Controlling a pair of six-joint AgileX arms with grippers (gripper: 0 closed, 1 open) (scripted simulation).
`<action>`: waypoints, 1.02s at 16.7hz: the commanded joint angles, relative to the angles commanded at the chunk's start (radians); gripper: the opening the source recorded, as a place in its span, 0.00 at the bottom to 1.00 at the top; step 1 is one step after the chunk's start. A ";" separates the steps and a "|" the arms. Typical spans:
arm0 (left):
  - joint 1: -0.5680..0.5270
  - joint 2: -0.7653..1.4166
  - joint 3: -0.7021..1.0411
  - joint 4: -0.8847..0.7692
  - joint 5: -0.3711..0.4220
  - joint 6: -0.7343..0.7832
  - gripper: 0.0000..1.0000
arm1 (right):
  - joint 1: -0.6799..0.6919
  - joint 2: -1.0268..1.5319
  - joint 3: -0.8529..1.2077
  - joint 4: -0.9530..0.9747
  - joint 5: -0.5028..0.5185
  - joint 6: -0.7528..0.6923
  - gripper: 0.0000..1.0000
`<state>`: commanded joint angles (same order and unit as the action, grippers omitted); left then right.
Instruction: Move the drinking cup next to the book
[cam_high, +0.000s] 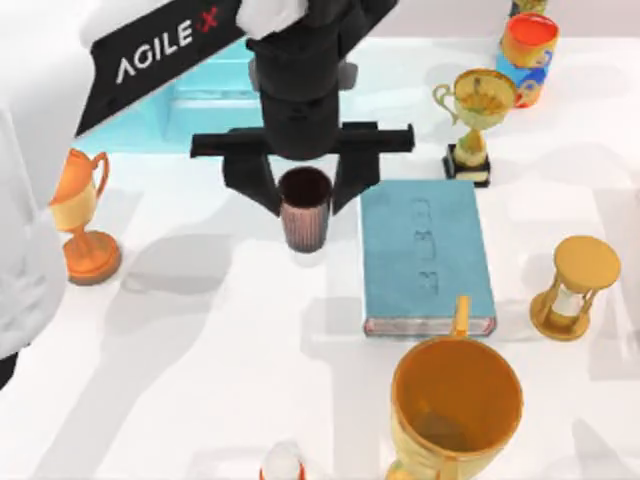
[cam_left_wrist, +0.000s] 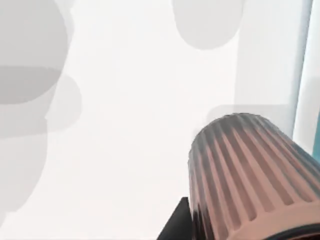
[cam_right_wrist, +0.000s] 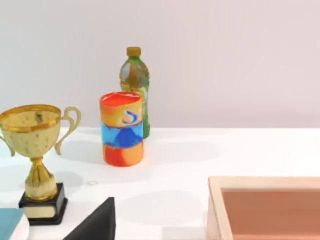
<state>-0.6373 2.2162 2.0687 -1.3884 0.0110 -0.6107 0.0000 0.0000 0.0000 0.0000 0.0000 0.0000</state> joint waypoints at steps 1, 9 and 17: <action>-0.001 -0.002 -0.046 0.041 0.000 0.001 0.00 | 0.000 0.000 0.000 0.000 0.000 0.000 1.00; -0.004 -0.005 -0.164 0.159 -0.002 -0.001 0.00 | 0.000 0.000 0.000 0.000 0.000 0.000 1.00; -0.004 -0.005 -0.164 0.159 -0.002 -0.001 0.60 | 0.000 0.000 0.000 0.000 0.000 0.000 1.00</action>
<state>-0.6411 2.2112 1.9052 -1.2294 0.0093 -0.6112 0.0000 0.0000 0.0000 0.0000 0.0000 0.0000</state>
